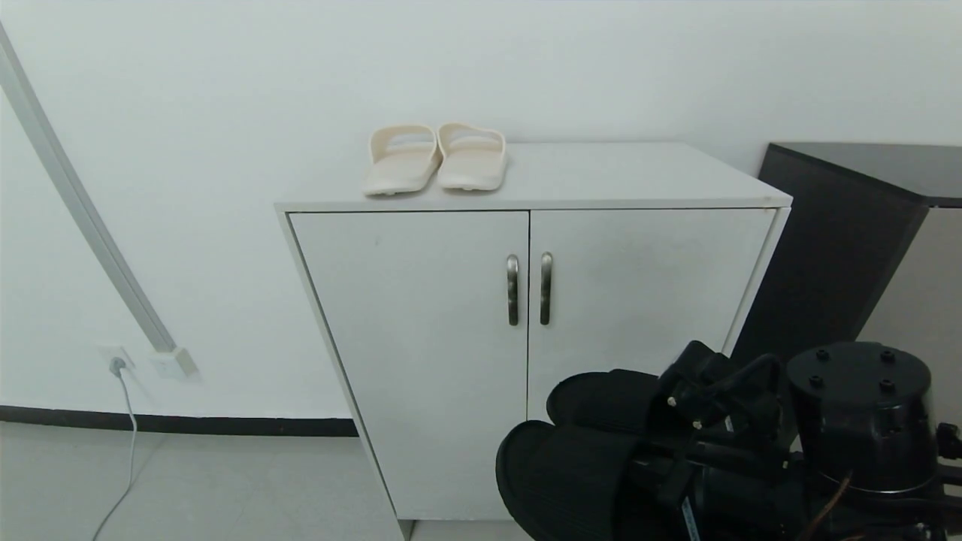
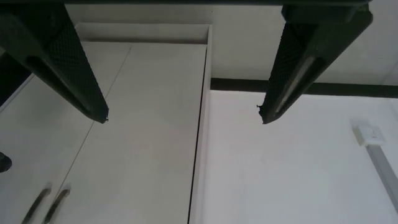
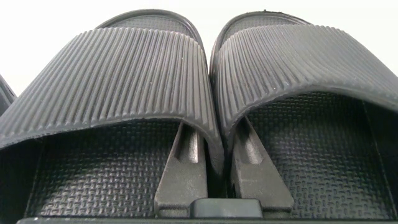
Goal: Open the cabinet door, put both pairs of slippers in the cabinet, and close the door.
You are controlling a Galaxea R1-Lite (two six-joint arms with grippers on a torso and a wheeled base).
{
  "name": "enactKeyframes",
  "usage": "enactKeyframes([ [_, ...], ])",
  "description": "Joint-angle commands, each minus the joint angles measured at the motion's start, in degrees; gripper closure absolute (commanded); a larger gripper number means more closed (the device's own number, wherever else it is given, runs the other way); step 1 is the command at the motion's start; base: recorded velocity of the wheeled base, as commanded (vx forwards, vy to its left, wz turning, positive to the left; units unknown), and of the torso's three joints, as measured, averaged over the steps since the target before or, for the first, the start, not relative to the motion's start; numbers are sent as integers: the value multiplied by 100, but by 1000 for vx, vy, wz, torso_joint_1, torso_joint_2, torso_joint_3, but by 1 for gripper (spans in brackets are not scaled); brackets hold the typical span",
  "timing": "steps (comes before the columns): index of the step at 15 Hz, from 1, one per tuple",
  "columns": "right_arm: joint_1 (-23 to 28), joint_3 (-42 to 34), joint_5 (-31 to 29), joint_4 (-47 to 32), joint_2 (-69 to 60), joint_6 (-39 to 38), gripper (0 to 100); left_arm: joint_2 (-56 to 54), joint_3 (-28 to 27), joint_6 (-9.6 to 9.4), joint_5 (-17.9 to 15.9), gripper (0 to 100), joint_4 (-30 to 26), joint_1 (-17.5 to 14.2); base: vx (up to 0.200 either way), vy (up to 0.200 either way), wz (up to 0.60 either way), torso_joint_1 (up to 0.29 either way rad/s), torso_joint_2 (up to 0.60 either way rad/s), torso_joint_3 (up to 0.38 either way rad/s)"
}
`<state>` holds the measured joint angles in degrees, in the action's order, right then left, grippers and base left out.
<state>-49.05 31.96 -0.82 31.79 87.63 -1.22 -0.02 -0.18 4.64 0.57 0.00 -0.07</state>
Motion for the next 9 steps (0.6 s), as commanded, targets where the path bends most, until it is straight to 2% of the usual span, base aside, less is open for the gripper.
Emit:
enactKeyframes([
  [1,1,-6,3,2,53,-1,100,2,1,10,13,0,-9,-1,0,0,0,-105,452,339],
  [7,10,-41,3,2,35,-1,100,2,1,1,13,0,-9,-10,0,0,0,-54,427,366],
  [9,28,-50,20,2,53,-28,100,2,1,-16,-5,0,-9,-1,0,0,0,1,50,25],
])
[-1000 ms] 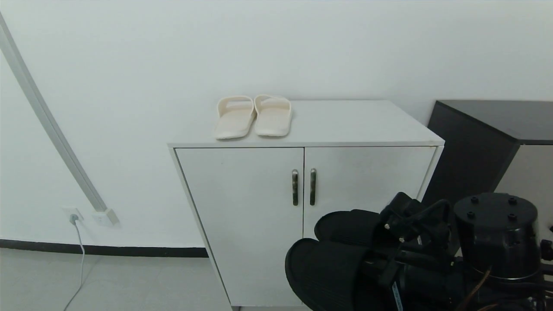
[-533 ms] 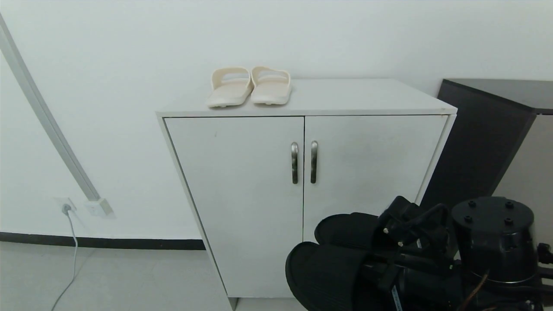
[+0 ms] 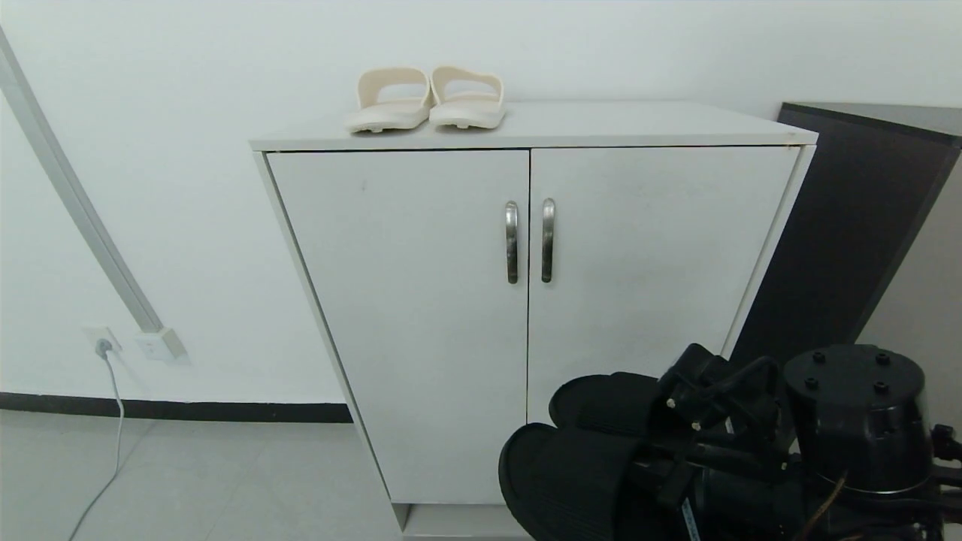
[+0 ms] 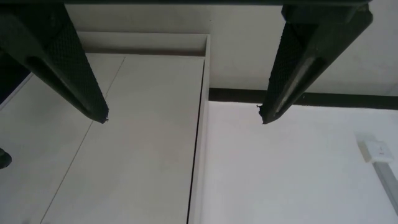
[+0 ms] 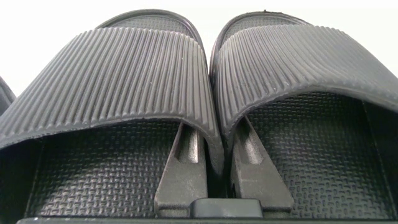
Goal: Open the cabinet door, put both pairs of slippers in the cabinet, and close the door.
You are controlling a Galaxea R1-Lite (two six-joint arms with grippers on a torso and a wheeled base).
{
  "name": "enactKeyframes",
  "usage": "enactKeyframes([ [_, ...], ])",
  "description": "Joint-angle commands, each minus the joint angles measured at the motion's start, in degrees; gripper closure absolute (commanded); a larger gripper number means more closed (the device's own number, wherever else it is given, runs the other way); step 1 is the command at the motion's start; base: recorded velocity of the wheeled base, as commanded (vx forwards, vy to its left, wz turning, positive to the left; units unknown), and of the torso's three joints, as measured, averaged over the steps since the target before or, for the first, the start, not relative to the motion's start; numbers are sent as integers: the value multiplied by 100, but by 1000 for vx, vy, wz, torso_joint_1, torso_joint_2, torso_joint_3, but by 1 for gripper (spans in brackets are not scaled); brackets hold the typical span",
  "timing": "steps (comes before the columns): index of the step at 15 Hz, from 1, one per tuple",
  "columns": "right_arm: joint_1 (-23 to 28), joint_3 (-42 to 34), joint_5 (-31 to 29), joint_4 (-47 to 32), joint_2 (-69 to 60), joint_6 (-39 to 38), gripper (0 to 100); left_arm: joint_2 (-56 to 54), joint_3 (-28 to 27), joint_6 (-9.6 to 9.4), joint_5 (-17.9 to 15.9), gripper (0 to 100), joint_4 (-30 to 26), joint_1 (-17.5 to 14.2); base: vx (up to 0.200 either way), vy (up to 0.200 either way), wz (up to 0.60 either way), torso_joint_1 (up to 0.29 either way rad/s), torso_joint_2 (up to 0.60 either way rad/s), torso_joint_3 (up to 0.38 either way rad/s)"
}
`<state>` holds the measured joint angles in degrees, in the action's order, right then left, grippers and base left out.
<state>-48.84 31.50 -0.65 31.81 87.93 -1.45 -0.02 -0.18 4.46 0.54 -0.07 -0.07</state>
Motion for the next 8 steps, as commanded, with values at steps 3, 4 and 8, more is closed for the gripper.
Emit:
enactKeyframes([
  [3,6,-39,3,27,5,13,100,99,-8,11,-1,0,-10,-1,0,0,0,0,0,0],
  [4,6,-48,3,54,14,22,100,90,1,20,-1,0,-10,-1,0,0,0,0,0,0],
  [8,6,-144,21,274,40,-4,100,503,-852,389,351,0,104,42,0,0,0,-5,89,68],
])
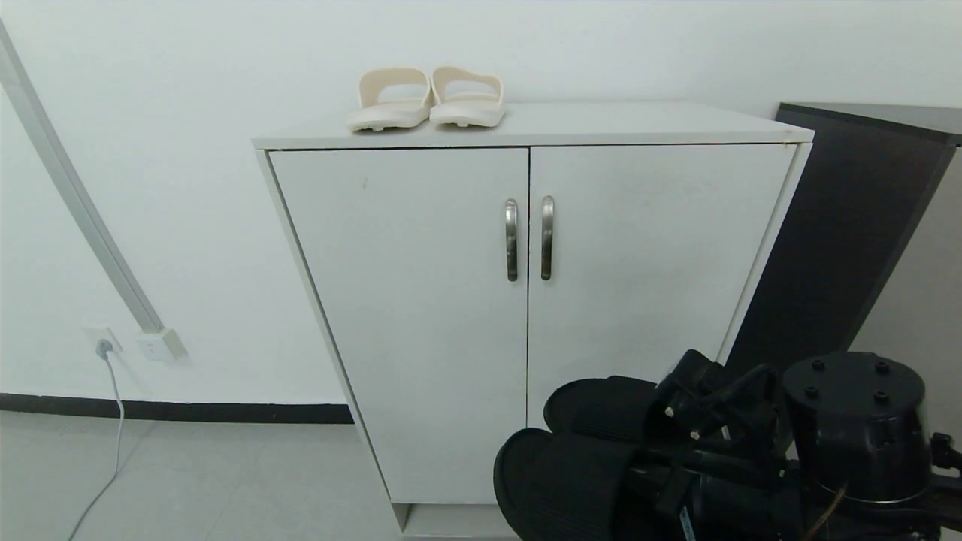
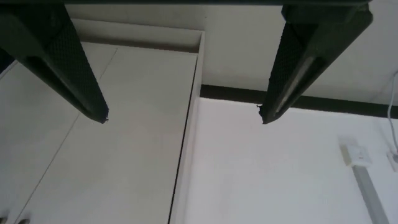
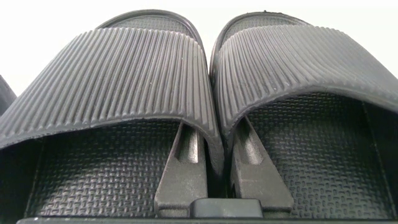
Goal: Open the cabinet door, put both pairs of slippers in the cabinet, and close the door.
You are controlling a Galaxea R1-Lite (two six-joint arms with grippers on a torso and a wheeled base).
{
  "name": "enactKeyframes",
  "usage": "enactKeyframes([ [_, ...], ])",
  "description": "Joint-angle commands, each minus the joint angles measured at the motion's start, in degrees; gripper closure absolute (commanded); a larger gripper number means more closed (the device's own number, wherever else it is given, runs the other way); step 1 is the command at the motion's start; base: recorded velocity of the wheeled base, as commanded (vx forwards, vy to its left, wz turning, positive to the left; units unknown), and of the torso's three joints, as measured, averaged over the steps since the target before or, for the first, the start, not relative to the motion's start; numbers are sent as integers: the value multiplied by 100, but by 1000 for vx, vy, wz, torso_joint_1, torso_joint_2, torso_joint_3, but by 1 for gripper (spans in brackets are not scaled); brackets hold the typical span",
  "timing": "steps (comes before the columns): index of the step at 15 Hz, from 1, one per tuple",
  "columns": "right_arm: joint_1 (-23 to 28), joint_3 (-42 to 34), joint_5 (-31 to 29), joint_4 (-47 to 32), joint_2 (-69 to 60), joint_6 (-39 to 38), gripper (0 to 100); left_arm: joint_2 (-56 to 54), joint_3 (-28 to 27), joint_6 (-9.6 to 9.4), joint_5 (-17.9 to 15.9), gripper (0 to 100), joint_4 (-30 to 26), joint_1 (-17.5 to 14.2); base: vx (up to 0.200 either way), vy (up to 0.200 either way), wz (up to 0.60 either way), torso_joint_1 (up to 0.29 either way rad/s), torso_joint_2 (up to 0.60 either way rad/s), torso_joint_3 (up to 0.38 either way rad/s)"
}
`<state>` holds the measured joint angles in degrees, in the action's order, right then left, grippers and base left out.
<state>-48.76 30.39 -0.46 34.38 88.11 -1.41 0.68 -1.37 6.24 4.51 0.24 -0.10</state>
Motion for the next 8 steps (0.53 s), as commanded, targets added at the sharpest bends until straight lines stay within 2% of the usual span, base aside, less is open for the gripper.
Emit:
enactKeyframes([
  [1,-2,-77,2,157,48,10,100,1022,-1402,562,-179,0,11,115,0,0,0,2,100,56],
  [2,-2,-77,-6,192,83,18,100,1276,-1525,554,-266,0,-7,142,0,0,0,2,51,41],
  [3,-2,-104,-33,245,127,18,100,1936,-1542,422,-557,0,20,212,0,0,0,0,0,0],
  [5,-2,-130,-6,245,127,18,100,2481,-1507,422,-1093,0,46,238,0,0,0,0,0,0],
  [7,-2,-139,-6,245,171,27,100,2718,-1428,413,-1391,0,46,238,0,0,0,0,0,0],
  [8,-37,-130,-15,245,206,18,100,2876,-1419,360,-1787,0,55,247,0,0,0,0,0,0],
])
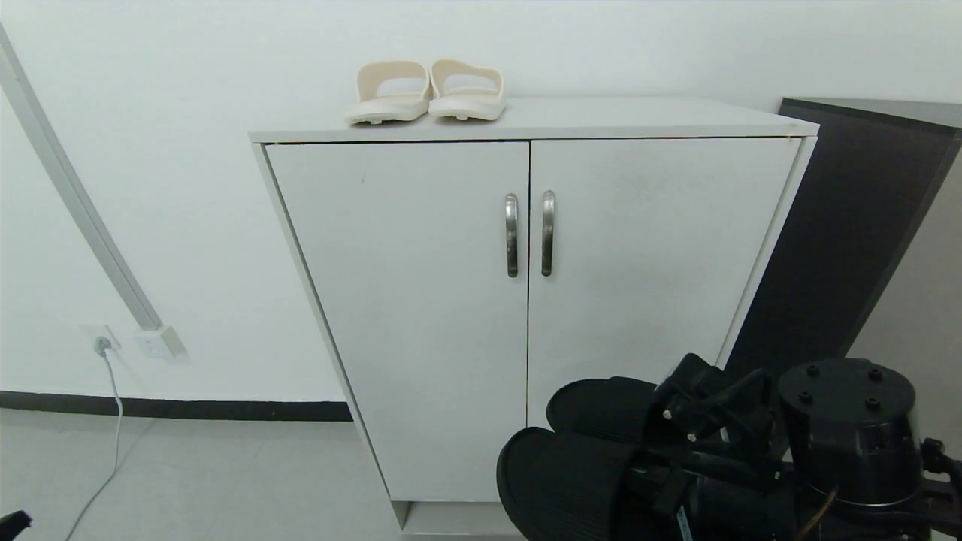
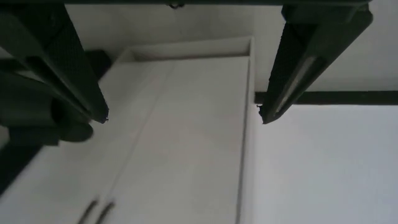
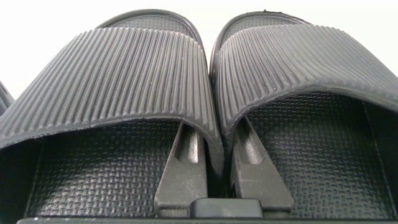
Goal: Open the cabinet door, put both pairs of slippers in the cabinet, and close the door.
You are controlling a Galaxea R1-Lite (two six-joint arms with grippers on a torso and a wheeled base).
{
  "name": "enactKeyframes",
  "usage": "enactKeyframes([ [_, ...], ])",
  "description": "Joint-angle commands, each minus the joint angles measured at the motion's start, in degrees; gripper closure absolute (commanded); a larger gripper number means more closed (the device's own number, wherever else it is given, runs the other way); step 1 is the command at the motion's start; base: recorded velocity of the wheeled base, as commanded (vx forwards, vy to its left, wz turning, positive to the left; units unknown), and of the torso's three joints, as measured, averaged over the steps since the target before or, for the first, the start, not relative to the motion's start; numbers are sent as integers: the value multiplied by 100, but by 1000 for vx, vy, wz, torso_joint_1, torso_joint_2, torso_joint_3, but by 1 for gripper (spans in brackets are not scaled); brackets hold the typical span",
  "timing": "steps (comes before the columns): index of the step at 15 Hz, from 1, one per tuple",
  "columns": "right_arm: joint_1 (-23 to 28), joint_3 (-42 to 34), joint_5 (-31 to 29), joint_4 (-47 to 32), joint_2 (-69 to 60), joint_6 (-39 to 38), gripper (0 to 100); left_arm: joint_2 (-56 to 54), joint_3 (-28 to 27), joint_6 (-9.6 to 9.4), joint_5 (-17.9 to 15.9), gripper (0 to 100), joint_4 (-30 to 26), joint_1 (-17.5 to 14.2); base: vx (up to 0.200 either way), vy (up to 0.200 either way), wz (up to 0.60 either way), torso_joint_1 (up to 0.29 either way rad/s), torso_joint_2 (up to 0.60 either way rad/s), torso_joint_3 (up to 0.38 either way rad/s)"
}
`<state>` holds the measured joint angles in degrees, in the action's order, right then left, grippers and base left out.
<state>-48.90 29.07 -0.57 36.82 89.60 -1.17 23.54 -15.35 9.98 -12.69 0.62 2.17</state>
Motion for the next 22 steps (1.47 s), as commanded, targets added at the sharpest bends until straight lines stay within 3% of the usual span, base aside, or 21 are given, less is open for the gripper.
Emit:
enactKeyframes([
  [1,-23,2,5,1,57,-6,100,617,-56,-155,-366,0,17,64,0,0,0,0,0,0],
  [2,-23,2,-4,1,66,-6,100,652,-74,-251,-533,0,17,108,0,0,0,0,0,0],
  [3,-32,2,5,1,84,-6,100,845,-161,-383,-928,0,114,214,0,0,0,0,0,0],
  [5,-23,19,5,1,110,-6,100,1302,-293,-366,-1130,0,404,512,0,0,0,0,0,0],
  [7,-23,19,-4,1,154,-6,100,1830,-478,-260,-1130,0,676,978,0,0,0,0,0,0],
  [10,-23,28,13,1,207,-6,100,3192,-838,-111,-1078,0,1986,1550,0,0,0,0,0,0],
  [11,-32,28,13,1,251,-6,100,3710,-970,-23,-990,0,2531,1848,0,0,0,0,0,0],
  [13,-32,11,5,27,242,-6,100,4282,-1216,206,-717,0,3102,2349,0,0,0,0,0,0],
  [15,-23,2,5,63,233,-24,100,4783,-1717,214,-515,0,3260,2701,0,0,0,0,0,0],
  [19,-15,-7,13,63,251,-32,100,5495,-2517,223,-506,0,3260,3290,0,0,0,0,0,0],
  [22,-6,11,22,71,400,-50,100,6040,-3062,373,-515,0,3383,3474,0,0,0,0,0,0],
])
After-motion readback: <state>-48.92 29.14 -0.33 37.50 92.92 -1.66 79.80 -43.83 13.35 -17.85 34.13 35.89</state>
